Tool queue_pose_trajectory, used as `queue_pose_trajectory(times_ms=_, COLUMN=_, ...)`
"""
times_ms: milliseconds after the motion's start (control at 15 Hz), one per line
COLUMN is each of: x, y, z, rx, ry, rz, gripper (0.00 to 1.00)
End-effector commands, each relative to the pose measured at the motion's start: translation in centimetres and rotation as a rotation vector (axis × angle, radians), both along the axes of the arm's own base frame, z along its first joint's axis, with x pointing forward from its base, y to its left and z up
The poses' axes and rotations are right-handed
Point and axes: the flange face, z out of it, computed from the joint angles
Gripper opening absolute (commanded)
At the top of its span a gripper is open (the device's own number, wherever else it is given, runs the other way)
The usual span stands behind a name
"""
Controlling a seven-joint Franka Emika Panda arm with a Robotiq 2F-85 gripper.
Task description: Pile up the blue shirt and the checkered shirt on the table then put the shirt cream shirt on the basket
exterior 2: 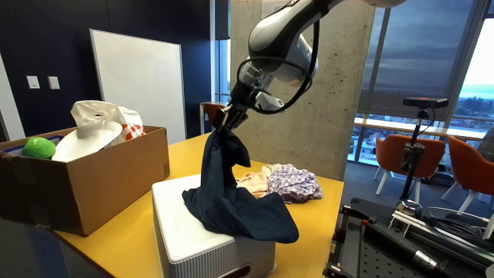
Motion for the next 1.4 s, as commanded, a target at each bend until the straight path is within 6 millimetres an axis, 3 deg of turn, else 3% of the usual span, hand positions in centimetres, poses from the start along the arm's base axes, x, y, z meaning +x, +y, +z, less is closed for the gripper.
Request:
queue_pose_trajectory(times_ms=0, x=1.4, y=1.0, z=-3.7, rx=-0.016, ry=0.071, rz=0.037, gripper=0.03)
queue_pose_trajectory(times_ms=133, x=0.4, y=3.2, z=-5.8, rx=-0.022, ry=0.141, rz=0.098, gripper=0.03)
queue_pose_trajectory(times_ms=400, x=-1.6, y=6.4, z=-8.0, rx=-0.011, ry=0.278, rz=0.160, gripper=0.03)
queue_pose_trajectory(times_ms=733, x=-1.9, y=5.1, z=-10.1, rx=-0.017, ry=0.366, rz=0.160, gripper=0.03)
queue_pose_trajectory(times_ms=800, x=-2.1, y=5.1, z=-10.2, rx=-0.008, ry=0.383, rz=0.169, gripper=0.16)
queue_pose_trajectory(times_ms=867, x=-2.1, y=5.1, z=-10.0, rx=0.004, ry=0.386, rz=0.170, gripper=0.37)
queue_pose_trajectory(times_ms=1000, x=-2.6, y=5.7, z=-8.1, rx=-0.002, ry=0.370, rz=0.181, gripper=0.41)
queue_pose_trajectory(times_ms=1200, x=-2.4, y=6.0, z=-4.3, rx=-0.042, ry=0.265, rz=0.181, gripper=0.61)
queue_pose_trajectory(times_ms=1333, x=-1.4, y=5.5, z=-3.1, rx=-0.054, ry=0.234, rz=0.169, gripper=0.76)
